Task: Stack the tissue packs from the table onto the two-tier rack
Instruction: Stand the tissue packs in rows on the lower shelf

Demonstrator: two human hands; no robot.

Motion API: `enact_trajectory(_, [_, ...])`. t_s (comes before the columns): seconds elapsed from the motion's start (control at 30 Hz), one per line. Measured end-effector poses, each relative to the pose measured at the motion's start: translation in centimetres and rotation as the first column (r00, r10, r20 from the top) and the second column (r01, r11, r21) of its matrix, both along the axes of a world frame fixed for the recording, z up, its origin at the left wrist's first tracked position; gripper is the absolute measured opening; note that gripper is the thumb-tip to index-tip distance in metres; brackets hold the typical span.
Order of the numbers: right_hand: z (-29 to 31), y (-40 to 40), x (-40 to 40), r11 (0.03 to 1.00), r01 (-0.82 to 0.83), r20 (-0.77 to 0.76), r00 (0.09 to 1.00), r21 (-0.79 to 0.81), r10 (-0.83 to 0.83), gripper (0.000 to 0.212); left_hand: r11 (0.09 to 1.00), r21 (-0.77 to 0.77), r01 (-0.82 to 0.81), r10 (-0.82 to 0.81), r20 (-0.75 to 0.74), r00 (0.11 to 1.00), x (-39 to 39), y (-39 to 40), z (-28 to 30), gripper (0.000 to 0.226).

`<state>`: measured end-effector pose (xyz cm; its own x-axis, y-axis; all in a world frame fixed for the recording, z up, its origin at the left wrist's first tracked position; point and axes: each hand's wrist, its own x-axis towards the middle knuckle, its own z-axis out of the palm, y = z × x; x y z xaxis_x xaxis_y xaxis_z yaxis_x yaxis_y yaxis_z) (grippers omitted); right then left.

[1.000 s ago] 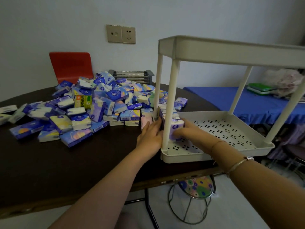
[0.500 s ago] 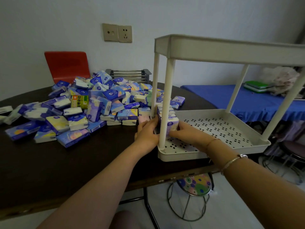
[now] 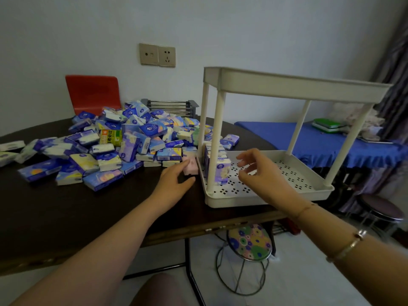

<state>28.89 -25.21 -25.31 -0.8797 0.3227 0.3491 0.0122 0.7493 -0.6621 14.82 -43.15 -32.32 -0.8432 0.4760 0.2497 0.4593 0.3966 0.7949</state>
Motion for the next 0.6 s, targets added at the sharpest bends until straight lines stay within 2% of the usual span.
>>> enact_trajectory(0.1, [0.6,-2.1,1.5,1.0,-0.021,-0.131,0.991,-0.017,0.018,0.025,0.994,-0.057,-0.092,0.088,-0.061,0.994,0.2,-2.5,0.3,0.054])
enact_trajectory(0.23, [0.9,-5.4,2.0,0.994,-0.113,-0.174,0.978,-0.002,0.111,0.025,0.972,-0.078,-0.221,0.207,-0.156,0.966,-0.2,-6.6,0.8,0.047])
enact_trajectory(0.4, [0.6,-10.0,-0.4,0.964,-0.261,-0.149,0.952,0.06,0.267,0.022,0.917,-0.148,-0.369,0.317,-0.29,0.903,-0.6,-11.6,0.5,0.044])
enact_trajectory(0.6, [-1.1,-14.5,-6.4,0.936,-0.339,-0.07,0.936,0.092,0.346,0.021,0.9,-0.112,-0.422,0.39,-0.23,0.892,-1.4,-14.2,-0.2,0.047])
